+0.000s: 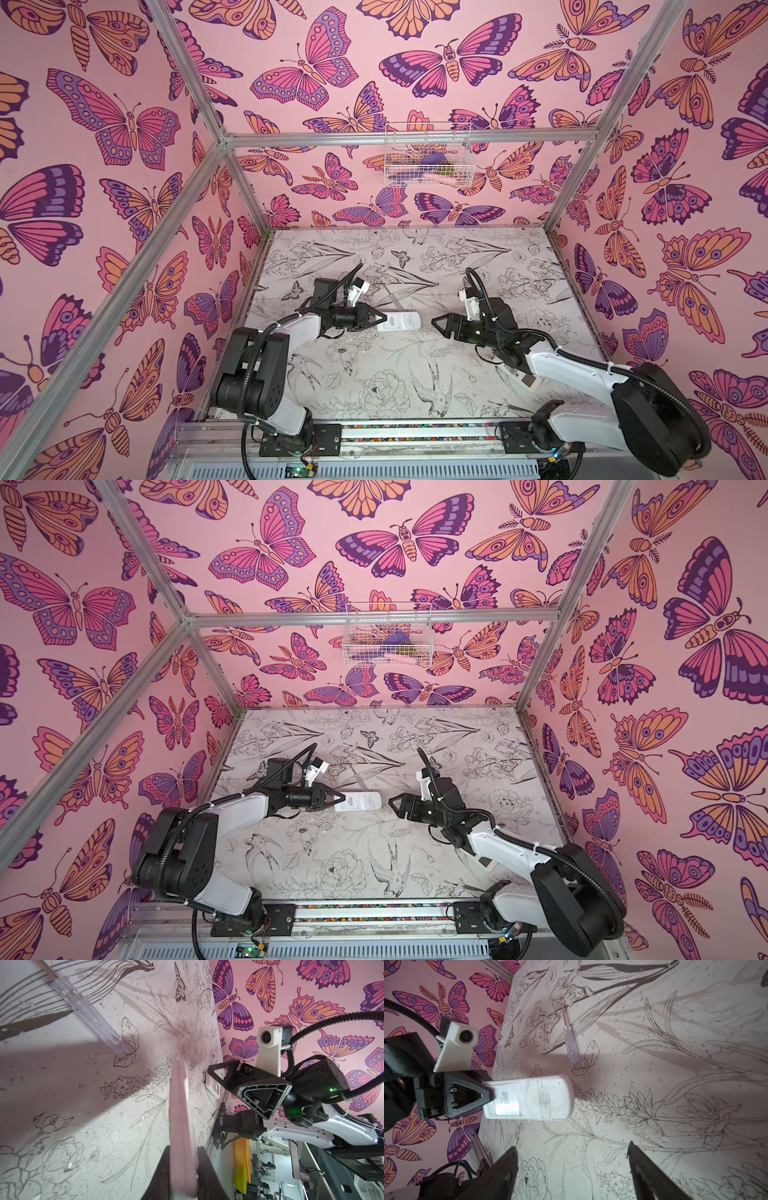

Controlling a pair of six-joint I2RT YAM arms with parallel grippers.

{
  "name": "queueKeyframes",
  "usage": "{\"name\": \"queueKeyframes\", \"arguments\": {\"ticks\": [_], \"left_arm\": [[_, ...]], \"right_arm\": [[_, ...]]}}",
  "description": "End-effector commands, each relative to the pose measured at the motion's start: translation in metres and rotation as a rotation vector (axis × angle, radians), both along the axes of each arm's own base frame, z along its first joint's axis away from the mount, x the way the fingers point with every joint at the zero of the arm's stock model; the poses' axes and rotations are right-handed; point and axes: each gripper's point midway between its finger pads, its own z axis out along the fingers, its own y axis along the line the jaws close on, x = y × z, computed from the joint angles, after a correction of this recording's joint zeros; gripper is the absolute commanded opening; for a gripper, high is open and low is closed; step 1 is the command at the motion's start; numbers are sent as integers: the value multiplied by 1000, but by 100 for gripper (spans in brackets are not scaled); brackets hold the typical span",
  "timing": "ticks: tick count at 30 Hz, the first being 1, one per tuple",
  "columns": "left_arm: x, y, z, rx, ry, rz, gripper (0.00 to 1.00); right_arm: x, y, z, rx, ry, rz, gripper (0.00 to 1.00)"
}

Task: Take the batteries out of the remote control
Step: 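Bring the right gripper toward the remote's free end held by the left gripper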

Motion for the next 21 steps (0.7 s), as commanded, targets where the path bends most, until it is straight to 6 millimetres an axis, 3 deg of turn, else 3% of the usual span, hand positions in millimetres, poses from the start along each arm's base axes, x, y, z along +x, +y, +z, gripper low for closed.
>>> {"name": "queueKeyframes", "arguments": {"ticks": [1, 13, 14, 21], "left_arm": [[-3, -4, 1, -41, 12, -28, 0], [-1, -11, -7, -68, 67, -53, 0], [0, -11, -7, -70, 73, -53, 0], [3, -14, -7, -87, 90, -64, 0]], "right_arm": [[5, 12, 6, 89, 5, 15, 82], [16, 42, -13, 193, 51, 92, 75], [16, 44, -24, 187, 81, 98, 73], [19, 54, -36, 228, 114, 127, 68]]}}
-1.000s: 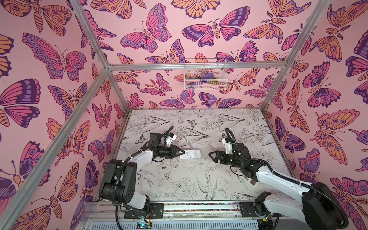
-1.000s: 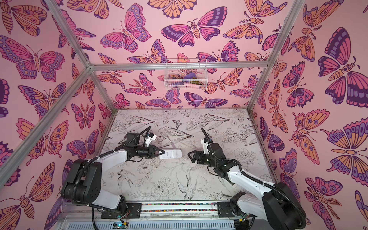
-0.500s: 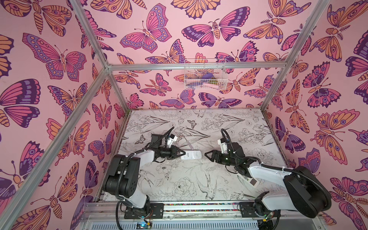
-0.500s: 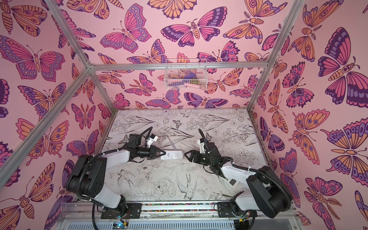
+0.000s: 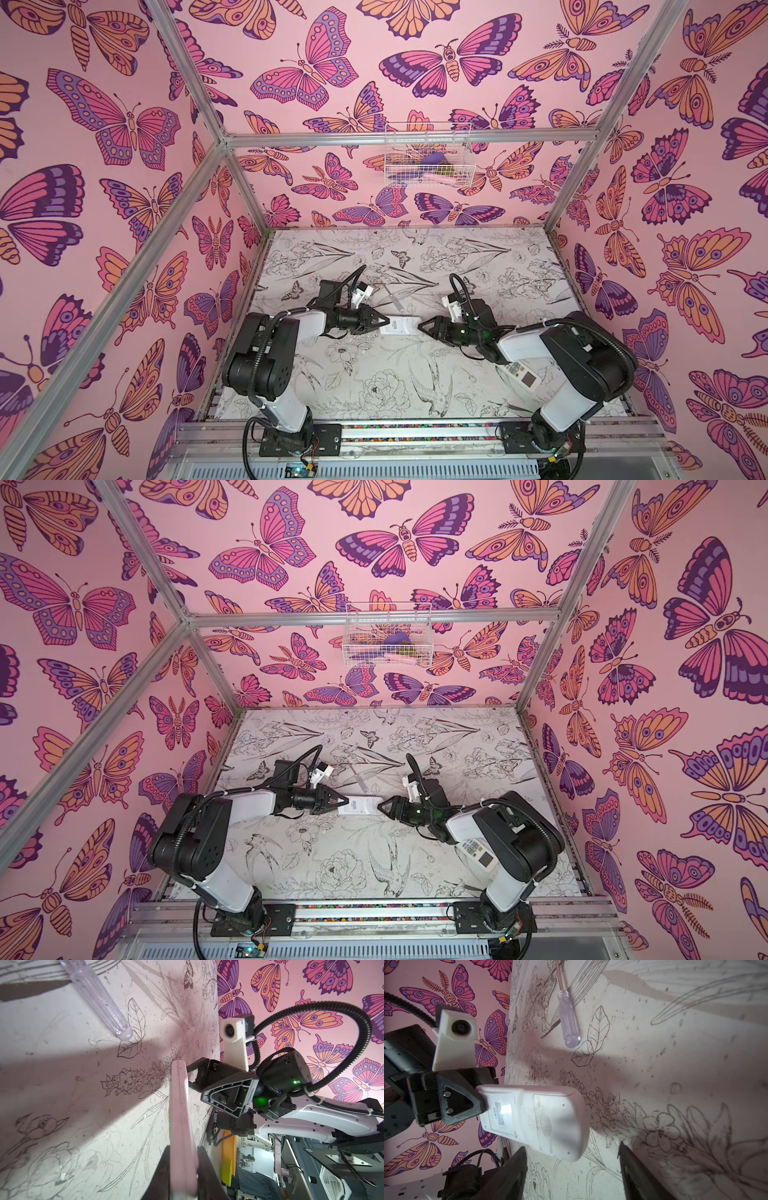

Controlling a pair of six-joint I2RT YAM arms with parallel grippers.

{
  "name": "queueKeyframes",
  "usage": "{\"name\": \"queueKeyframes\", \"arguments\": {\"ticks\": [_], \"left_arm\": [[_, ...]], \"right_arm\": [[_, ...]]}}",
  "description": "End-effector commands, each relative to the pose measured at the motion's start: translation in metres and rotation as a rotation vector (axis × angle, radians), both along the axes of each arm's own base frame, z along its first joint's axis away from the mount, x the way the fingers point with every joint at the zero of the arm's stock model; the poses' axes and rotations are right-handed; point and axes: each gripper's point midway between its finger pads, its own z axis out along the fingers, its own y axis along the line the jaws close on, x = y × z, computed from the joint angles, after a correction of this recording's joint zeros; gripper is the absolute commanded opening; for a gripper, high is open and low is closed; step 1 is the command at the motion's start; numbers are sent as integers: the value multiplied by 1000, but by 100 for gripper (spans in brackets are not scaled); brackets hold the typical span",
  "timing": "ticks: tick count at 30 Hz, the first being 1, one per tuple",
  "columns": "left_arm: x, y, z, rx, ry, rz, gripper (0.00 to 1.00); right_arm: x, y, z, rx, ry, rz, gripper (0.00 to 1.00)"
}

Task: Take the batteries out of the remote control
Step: 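Bring the right gripper toward the remote's free end held by the left gripper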

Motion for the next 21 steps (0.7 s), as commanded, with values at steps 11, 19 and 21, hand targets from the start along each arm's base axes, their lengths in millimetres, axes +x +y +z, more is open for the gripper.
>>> {"name": "queueKeyframes", "arguments": {"ticks": [11, 19, 21], "left_arm": [[3, -7, 10, -53, -17, -38, 0], [2, -6, 7, -30, -21, -30, 0], [2, -6, 5, -29, -12, -29, 0]], "right_arm": [[17, 24, 15, 179, -19, 22, 63], [16, 24, 7, 183, -11, 19, 57], [16, 22, 1, 161, -1, 13, 56]]}}
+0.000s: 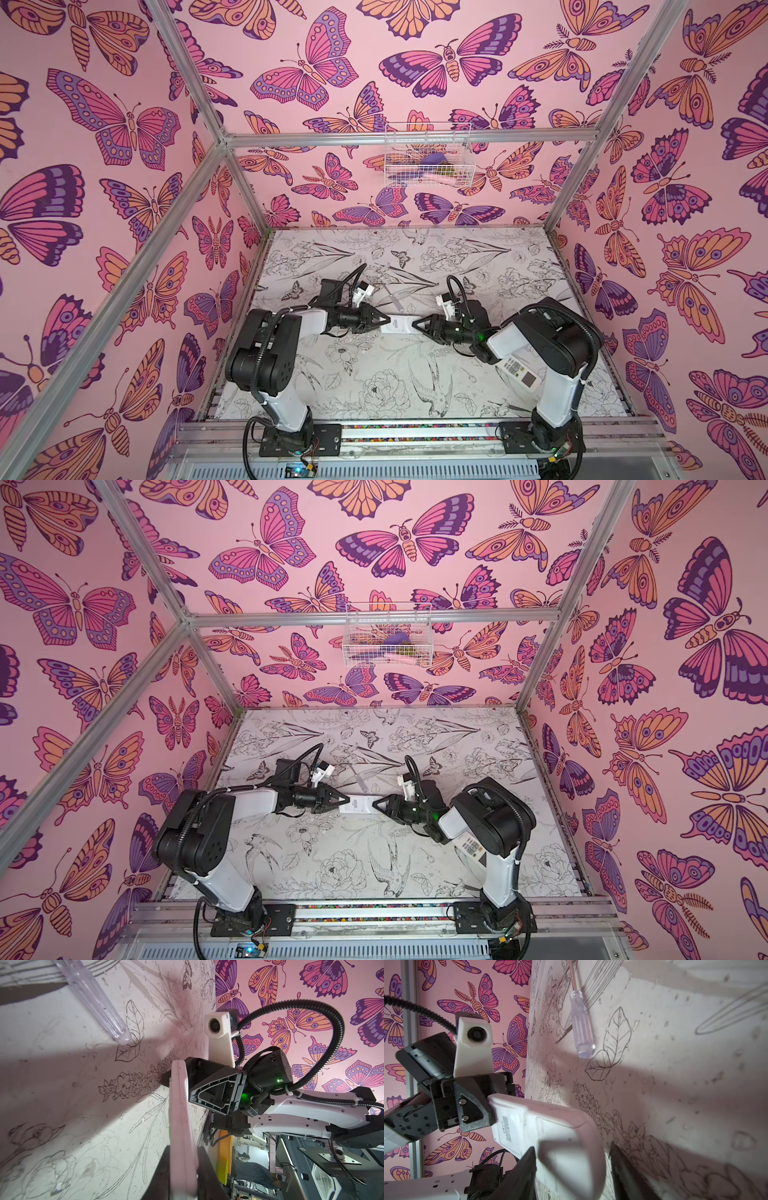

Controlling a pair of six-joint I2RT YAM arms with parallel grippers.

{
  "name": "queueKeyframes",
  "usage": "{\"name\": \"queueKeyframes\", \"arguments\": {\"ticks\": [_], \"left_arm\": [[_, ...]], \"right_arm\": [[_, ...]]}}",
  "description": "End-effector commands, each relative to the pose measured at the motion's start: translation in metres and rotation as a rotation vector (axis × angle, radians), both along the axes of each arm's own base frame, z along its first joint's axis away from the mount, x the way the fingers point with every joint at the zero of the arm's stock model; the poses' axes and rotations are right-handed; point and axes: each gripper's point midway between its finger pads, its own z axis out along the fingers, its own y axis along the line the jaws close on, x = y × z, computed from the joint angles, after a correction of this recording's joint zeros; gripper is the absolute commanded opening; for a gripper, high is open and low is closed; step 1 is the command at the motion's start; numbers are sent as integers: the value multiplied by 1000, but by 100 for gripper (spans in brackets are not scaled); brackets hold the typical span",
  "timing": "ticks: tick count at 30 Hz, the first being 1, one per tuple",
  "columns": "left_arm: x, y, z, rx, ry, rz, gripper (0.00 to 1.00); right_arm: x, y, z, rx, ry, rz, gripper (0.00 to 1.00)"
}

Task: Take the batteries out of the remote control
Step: 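Bring the right gripper toward the remote's free end held by the left gripper, then close the right gripper on the battery cover at the remote's end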

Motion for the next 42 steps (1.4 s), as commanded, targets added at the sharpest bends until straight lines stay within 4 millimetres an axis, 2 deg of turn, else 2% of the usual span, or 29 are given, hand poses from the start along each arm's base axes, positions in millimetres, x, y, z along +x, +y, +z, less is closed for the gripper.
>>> {"name": "queueKeyframes", "arguments": {"ticks": [1, 11, 14, 18, 22, 25, 30, 32, 35, 39, 42], "left_arm": [[-1, -5, 8, -22, -30, -29, 0], [-3, -4, 1, 4, -20, -30, 0], [-3, -3, -5, 20, -13, -21, 0], [-3, -3, 0, 24, -23, -21, 0], [-3, -1, -5, 35, -16, -14, 0], [-3, -1, 1, 33, -33, -18, 0], [-3, 0, -5, 48, -23, -10, 0], [-4, 0, -3, 47, -29, -13, 0], [-7, -1, -9, 44, -15, -21, 0], [-5, -3, -4, 17, -4, -32, 0], [-6, -3, -13, 28, 13, -29, 0]], "right_arm": [[5, 1, 2, 17, -11, -9, 56], [4, 3, 0, 34, -7, 1, 48], [2, 2, -7, 12, 1, 6, 45], [2, 3, -5, 27, 5, 9, 43], [2, 2, -10, -6, 3, 12, 40], [2, 3, -7, 4, 4, 14, 36], [3, 1, -7, -10, 0, 14, 33], [4, 4, 2, 22, -16, 15, 35], [0, 10, 12, 68, -35, 62, 42], [0, 16, 16, 112, -25, 80, 48], [-2, 18, 12, 114, -28, 97, 49]]}}
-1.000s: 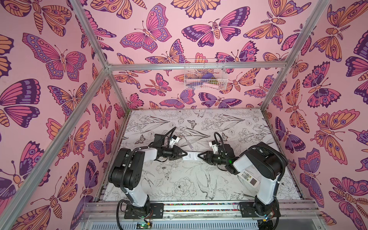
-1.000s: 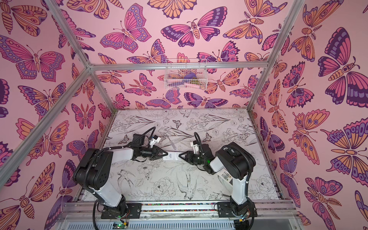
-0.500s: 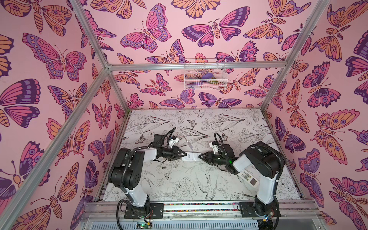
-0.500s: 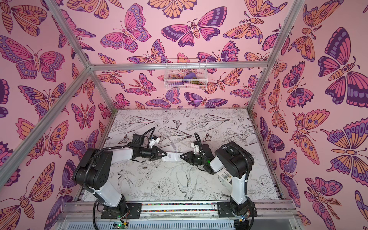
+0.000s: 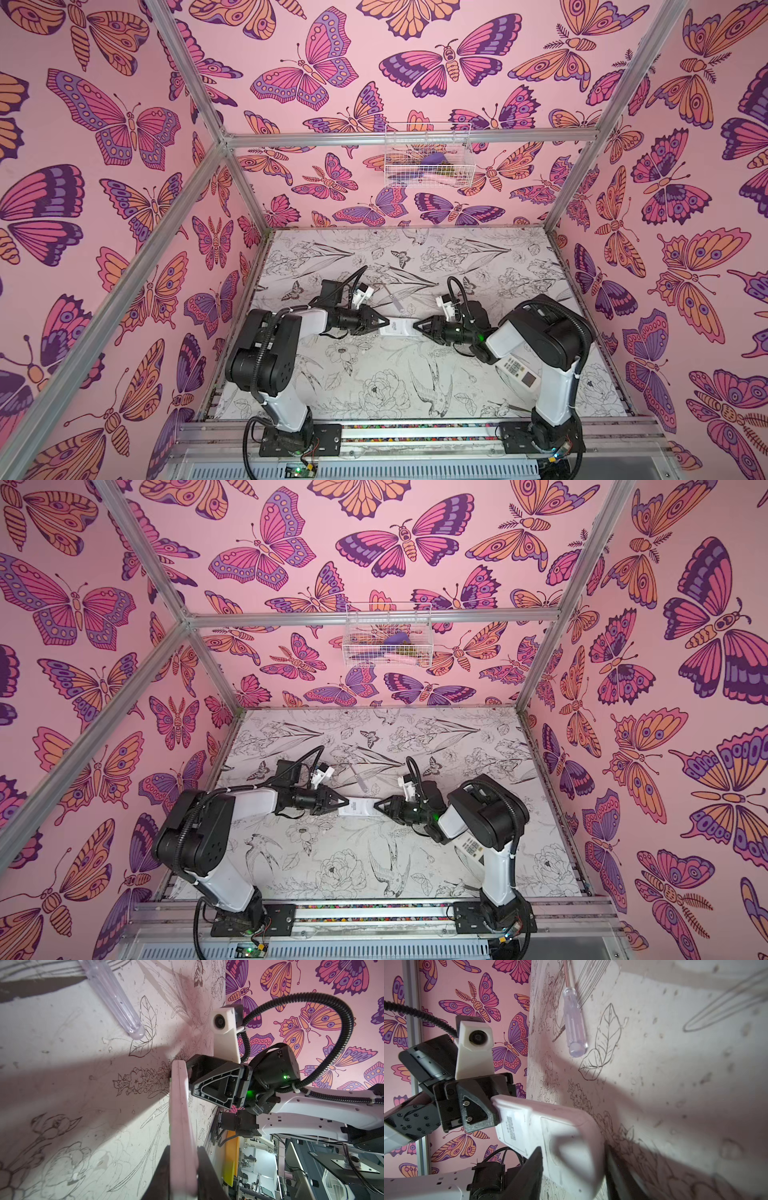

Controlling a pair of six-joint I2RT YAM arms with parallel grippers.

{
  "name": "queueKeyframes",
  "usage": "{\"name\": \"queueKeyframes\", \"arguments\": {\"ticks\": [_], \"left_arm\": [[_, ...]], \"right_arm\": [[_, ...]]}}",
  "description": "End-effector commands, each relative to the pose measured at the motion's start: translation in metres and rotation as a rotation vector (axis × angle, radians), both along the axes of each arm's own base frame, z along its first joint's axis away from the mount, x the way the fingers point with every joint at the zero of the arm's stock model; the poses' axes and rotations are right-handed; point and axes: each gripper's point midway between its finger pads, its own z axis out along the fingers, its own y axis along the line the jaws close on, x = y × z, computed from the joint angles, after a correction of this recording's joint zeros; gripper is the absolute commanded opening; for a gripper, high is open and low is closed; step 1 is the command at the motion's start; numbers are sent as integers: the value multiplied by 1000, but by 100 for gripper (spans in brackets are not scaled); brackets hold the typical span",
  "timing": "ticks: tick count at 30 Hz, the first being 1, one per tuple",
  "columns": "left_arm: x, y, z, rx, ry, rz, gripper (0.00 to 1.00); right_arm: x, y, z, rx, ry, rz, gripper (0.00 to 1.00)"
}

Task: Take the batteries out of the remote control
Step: 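Close the right gripper on the battery cover at the remote's end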

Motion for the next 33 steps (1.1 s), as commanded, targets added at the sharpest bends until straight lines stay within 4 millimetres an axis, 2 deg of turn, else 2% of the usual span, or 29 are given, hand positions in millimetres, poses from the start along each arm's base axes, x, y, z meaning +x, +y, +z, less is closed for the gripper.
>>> {"name": "queueKeyframes", "arguments": {"ticks": [1, 6, 9, 12, 16, 19, 24, 27, 29, 33], "left_arm": [[-4, -5, -5, -19, 20, -31, 0], [-5, -5, -10, -10, 31, -33, 0], [-5, -5, -14, -4, 43, -33, 0], [-7, -4, -12, 3, 39, -34, 0], [-10, -2, -21, 20, 52, -33, 0], [-9, 0, -23, 54, 55, -33, 0], [-9, 13, -35, 94, 85, 11, 0], [-6, 17, -32, 57, 88, 19, 0], [-9, 12, -27, -7, 89, -1, 0], [-7, 6, 2, -120, 61, -41, 0]], "right_arm": [[-1, 16, 17, 73, -47, 69, 48], [-3, 21, 12, 79, -38, 76, 45], [0, 18, -6, 25, 0, 48, 44], [-1, 20, -4, 31, -5, 47, 44], [-3, 21, -12, 3, 0, 66, 50], [-3, 22, -9, 25, 3, 63, 56], [-5, 20, -18, -5, 17, 65, 57], [-6, 22, -13, 23, 12, 75, 56], [-9, 22, -18, 7, 11, 90, 55], [-7, 22, -18, 20, 23, 85, 55]]}}
